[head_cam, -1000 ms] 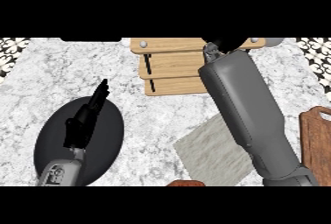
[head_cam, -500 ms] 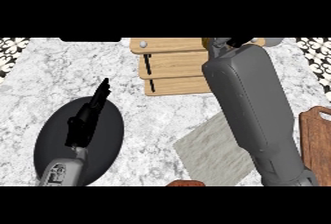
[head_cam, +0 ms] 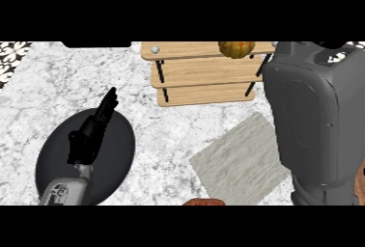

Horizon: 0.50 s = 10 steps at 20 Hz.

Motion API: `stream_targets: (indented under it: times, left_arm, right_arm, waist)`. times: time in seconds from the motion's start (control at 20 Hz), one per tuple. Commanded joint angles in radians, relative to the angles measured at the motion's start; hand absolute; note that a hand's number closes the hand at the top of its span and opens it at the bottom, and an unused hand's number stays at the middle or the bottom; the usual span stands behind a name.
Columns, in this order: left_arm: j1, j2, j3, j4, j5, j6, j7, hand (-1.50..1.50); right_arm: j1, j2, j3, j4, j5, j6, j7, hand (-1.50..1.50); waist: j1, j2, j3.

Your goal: Pick the squash from the placemat and place it in the tiered shelf

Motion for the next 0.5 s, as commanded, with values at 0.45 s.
stream_targets:
  times: [0.45]
  left_arm:
    - [0.052,0.007,0.019,-0.021,0.003,0.012,-0.009,0.0]
  right_arm:
    - [0.224,-0.101,-0.199,-0.551,-0.17,0.516,0.199,-1.5]
  waist:
    - [-0.051,-0.021,0.002]
